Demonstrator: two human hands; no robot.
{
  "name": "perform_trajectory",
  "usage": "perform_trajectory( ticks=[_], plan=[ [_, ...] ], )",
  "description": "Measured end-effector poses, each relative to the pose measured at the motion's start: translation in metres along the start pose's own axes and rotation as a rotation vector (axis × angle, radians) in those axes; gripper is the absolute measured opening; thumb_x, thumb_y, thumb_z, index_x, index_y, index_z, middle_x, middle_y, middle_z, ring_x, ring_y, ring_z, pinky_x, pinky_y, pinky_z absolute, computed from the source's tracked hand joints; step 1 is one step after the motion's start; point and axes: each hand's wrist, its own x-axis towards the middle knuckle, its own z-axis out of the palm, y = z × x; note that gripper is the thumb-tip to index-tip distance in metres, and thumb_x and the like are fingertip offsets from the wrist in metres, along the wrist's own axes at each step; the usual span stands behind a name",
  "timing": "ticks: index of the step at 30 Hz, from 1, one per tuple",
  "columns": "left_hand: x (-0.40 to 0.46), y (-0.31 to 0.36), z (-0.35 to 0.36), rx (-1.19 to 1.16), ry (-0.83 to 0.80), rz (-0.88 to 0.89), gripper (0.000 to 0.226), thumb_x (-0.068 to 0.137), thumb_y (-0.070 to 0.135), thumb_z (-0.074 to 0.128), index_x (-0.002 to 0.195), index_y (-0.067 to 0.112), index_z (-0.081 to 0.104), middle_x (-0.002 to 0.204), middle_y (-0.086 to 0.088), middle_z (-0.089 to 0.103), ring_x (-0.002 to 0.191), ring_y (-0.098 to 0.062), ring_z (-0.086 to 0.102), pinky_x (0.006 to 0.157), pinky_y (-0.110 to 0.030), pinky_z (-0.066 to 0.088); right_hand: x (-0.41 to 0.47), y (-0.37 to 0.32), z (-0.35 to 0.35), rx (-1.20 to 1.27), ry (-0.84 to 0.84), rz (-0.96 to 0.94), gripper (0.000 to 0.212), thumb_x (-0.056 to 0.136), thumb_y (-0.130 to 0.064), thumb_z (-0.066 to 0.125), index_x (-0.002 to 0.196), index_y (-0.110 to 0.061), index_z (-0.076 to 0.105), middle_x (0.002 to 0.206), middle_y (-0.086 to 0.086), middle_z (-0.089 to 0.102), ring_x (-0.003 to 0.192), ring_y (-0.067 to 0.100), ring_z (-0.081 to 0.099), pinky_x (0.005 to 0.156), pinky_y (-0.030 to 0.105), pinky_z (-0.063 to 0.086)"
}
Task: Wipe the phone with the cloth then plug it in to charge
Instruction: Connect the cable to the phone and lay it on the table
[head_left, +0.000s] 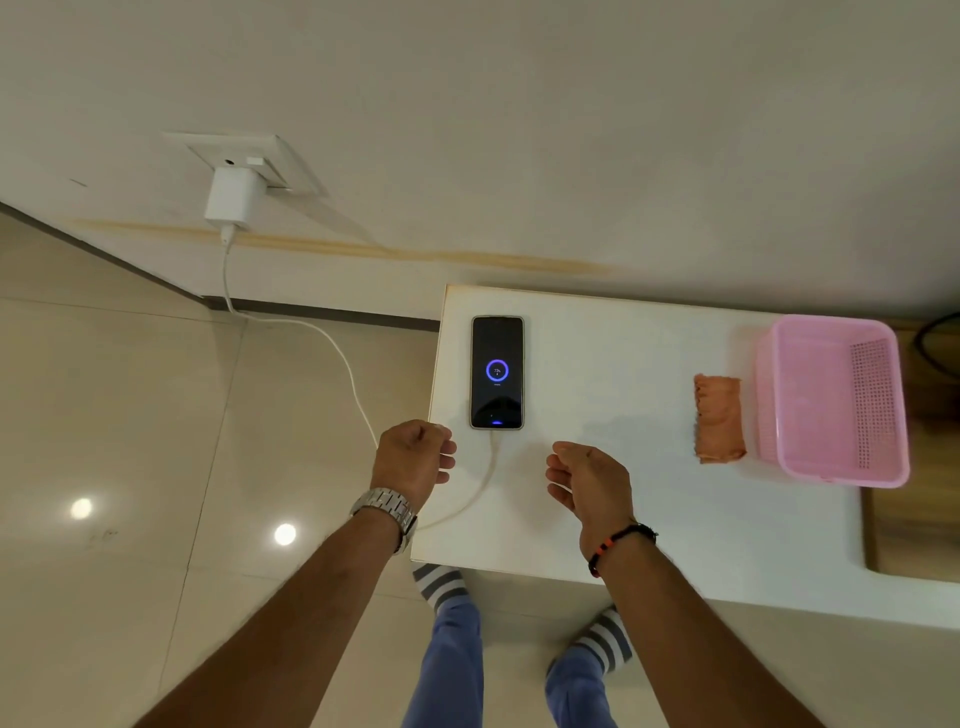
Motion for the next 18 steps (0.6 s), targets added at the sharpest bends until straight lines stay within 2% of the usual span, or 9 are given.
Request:
perform_trajectory(
  ticks=[3, 6, 8, 11, 13, 15, 17, 18],
  plan=[
    [-0.004, -0.006, -0.002, 0.095, 0.003, 0.043, 0.018, 0.097, 0.016, 0.061, 0.086, 0.010, 0.074, 0.082, -0.007, 0.078, 0.071, -0.022, 0.071, 0.063, -0.033, 0.061, -0.001, 0.006, 0.002, -0.021, -0.009, 0.006, 0.008, 0.093, -0.016, 0.067, 0.089, -0.014, 0.073, 0.091, 0.009, 0.075, 0.085, 0.022, 0.070, 0.080, 0.036, 0.061],
    [-0.009, -0.014, -0.005, 0.219, -0.016, 0.101, 0.018, 0.098, 0.017, 0.059, 0.087, 0.012, 0.073, 0.087, -0.004, 0.077, 0.081, -0.025, 0.074, 0.077, -0.040, 0.063, -0.004, 0.016, 0.007, -0.074, -0.021, 0.004, 0.010, 0.093, -0.016, 0.066, 0.086, -0.014, 0.072, 0.087, 0.008, 0.074, 0.082, 0.020, 0.069, 0.080, 0.037, 0.061],
    [-0.011, -0.019, -0.006, 0.316, -0.030, 0.153, 0.016, 0.098, 0.017, 0.059, 0.090, 0.014, 0.073, 0.090, -0.003, 0.077, 0.086, -0.025, 0.074, 0.082, -0.040, 0.062, -0.005, 0.024, 0.011, -0.137, -0.033, -0.012, 0.012, 0.093, -0.015, 0.066, 0.082, -0.015, 0.072, 0.085, 0.008, 0.074, 0.078, 0.020, 0.068, 0.077, 0.035, 0.061],
    [-0.015, -0.025, -0.005, 0.452, -0.036, 0.242, 0.014, 0.097, 0.017, 0.062, 0.094, 0.016, 0.075, 0.092, 0.001, 0.078, 0.087, -0.019, 0.072, 0.078, -0.025, 0.054, -0.005, 0.037, 0.021, -0.235, -0.057, -0.031, 0.011, 0.091, -0.013, 0.067, 0.083, -0.017, 0.073, 0.087, 0.009, 0.075, 0.073, 0.018, 0.068, 0.069, 0.029, 0.062],
    [-0.016, -0.030, -0.002, 0.505, -0.045, 0.284, 0.014, 0.097, 0.015, 0.062, 0.098, 0.016, 0.076, 0.095, 0.001, 0.078, 0.089, -0.016, 0.070, 0.074, -0.017, 0.048, -0.004, 0.045, 0.029, -0.307, -0.062, -0.044, 0.006, 0.089, -0.014, 0.070, 0.087, -0.016, 0.075, 0.091, 0.010, 0.077, 0.079, 0.022, 0.072, 0.078, 0.036, 0.064],
    [-0.017, -0.035, 0.000, 0.546, -0.062, 0.308, 0.015, 0.097, 0.014, 0.063, 0.102, 0.014, 0.077, 0.100, -0.001, 0.078, 0.093, -0.018, 0.070, 0.080, -0.023, 0.053, -0.002, 0.051, 0.038, -0.386, -0.053, -0.069, 0.005, 0.086, -0.018, 0.072, 0.083, -0.020, 0.075, 0.092, 0.007, 0.078, 0.089, 0.026, 0.073, 0.088, 0.044, 0.061],
    [-0.016, -0.041, 0.004, 0.588, -0.082, 0.313, 0.016, 0.098, 0.015, 0.062, 0.106, 0.013, 0.076, 0.105, -0.004, 0.077, 0.097, -0.021, 0.070, 0.089, -0.032, 0.056, 0.000, 0.054, 0.045, -0.431, -0.031, -0.073, 0.009, 0.085, -0.021, 0.074, 0.077, -0.023, 0.074, 0.090, 0.005, 0.078, 0.091, 0.027, 0.073, 0.089, 0.046, 0.060],
    [-0.016, -0.044, 0.005, 0.608, -0.089, 0.314, 0.017, 0.098, 0.015, 0.062, 0.108, 0.013, 0.076, 0.107, -0.004, 0.076, 0.100, -0.022, 0.070, 0.091, -0.032, 0.056, 0.001, 0.056, 0.048, -0.444, -0.020, -0.067, 0.008, 0.085, -0.023, 0.074, 0.077, -0.022, 0.074, 0.089, 0.005, 0.078, 0.090, 0.028, 0.073, 0.089, 0.046, 0.060]
  ],
)
